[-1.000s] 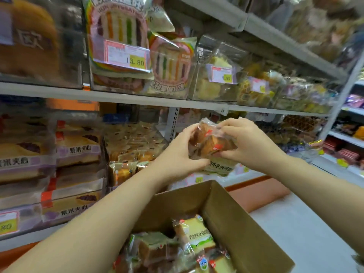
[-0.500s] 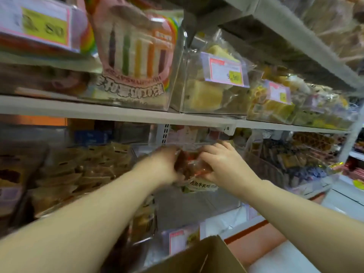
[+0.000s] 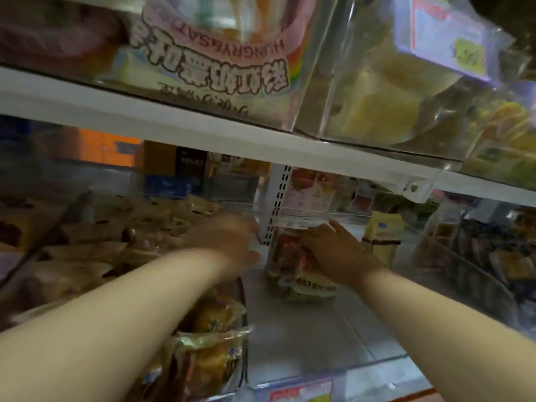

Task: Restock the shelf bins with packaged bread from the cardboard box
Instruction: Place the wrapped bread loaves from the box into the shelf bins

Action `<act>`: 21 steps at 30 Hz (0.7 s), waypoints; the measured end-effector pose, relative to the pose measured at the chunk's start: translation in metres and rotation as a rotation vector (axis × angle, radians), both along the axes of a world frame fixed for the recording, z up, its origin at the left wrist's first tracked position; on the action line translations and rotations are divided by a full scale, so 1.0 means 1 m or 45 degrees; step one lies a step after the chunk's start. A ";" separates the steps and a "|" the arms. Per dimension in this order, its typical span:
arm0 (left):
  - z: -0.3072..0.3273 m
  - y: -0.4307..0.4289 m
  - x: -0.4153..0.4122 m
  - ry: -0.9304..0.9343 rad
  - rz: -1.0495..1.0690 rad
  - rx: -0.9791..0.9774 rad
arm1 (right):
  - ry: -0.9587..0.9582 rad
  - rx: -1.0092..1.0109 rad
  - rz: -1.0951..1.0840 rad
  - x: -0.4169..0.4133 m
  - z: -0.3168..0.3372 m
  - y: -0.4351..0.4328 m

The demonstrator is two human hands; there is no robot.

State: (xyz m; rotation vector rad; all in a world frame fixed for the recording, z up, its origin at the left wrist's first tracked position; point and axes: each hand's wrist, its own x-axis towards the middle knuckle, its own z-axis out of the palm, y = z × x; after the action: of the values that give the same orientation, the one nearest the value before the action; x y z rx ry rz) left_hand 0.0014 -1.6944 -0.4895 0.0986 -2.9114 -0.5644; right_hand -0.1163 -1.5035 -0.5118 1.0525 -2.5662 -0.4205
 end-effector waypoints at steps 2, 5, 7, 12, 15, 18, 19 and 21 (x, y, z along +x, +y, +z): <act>0.000 0.001 0.002 -0.009 0.040 -0.018 | 0.063 0.045 -0.024 -0.007 -0.003 0.000; 0.002 0.005 0.007 -0.041 0.090 -0.086 | 0.135 -0.061 -0.119 -0.005 -0.007 -0.001; 0.004 0.008 0.011 -0.052 0.113 -0.100 | 0.033 -0.222 -0.196 -0.001 -0.012 0.002; 0.000 0.013 0.019 -0.054 0.150 -0.150 | -0.430 -0.572 -0.201 0.006 -0.027 0.007; -0.003 0.015 0.023 -0.034 0.175 -0.146 | -0.499 -0.596 -0.127 0.007 -0.035 0.012; -0.004 0.020 0.026 -0.017 0.195 -0.177 | -0.469 -0.541 -0.190 0.009 -0.034 0.017; -0.005 0.021 0.027 -0.013 0.204 -0.189 | -0.413 -0.484 -0.191 0.011 -0.033 0.015; -0.006 0.021 0.027 0.009 0.219 -0.194 | -0.284 -0.308 -0.045 0.018 -0.032 0.010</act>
State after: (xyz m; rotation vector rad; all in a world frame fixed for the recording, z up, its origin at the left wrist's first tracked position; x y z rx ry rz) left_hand 0.0287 -1.6734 -0.4956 0.3224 -2.8889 -0.3137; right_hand -0.0987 -1.4938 -0.5439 1.0167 -2.7448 0.0032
